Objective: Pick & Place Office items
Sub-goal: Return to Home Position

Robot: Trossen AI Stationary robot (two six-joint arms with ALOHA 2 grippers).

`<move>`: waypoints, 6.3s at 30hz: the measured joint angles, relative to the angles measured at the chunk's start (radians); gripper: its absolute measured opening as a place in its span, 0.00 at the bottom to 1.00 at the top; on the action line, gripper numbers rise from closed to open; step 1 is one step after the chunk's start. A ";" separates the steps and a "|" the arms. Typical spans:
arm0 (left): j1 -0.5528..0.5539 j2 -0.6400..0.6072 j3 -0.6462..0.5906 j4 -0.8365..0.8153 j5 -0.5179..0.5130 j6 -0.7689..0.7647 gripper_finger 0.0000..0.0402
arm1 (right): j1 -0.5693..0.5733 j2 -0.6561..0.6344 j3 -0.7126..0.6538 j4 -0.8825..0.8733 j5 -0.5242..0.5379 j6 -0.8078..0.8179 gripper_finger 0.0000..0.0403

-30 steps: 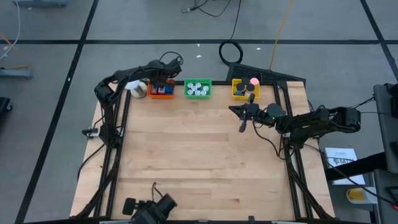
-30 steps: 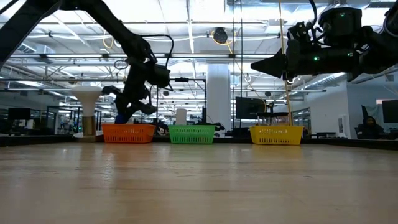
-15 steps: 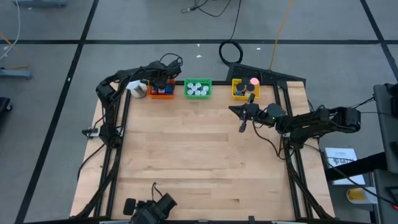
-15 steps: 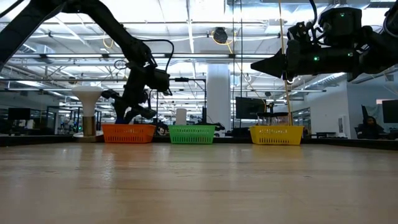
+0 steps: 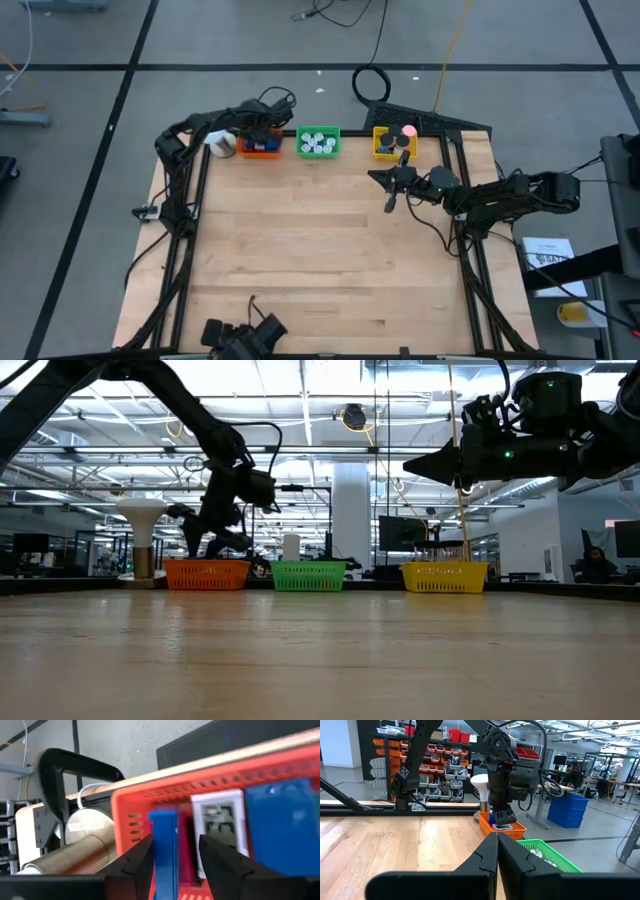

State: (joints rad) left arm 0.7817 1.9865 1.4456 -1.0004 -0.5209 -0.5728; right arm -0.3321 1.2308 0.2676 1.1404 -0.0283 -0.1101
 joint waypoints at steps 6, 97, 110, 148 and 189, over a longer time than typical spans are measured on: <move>-0.019 0.000 0.000 0.003 0.020 0.018 0.31 | 0.000 0.000 0.000 0.000 0.000 -0.006 0.01; -0.384 -1.368 -1.431 1.607 0.805 0.551 0.01 | -0.007 -1.221 -0.164 -1.208 0.076 0.155 0.00; -0.453 -1.544 -1.431 1.502 0.770 0.537 0.01 | 0.023 -1.228 -0.247 -1.120 0.009 0.152 0.00; -0.576 -1.946 -1.431 1.059 0.312 0.386 0.02 | 0.026 -1.227 -0.251 -1.103 0.076 0.143 0.00; -0.576 -1.946 -1.431 1.064 0.312 0.385 0.08 | 0.026 -1.226 -0.251 -1.101 0.079 0.143 0.00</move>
State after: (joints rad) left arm 0.2054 0.0406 0.0147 0.0631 -0.2085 -0.1875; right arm -0.3061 0.0044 0.0168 0.0391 0.0505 0.0332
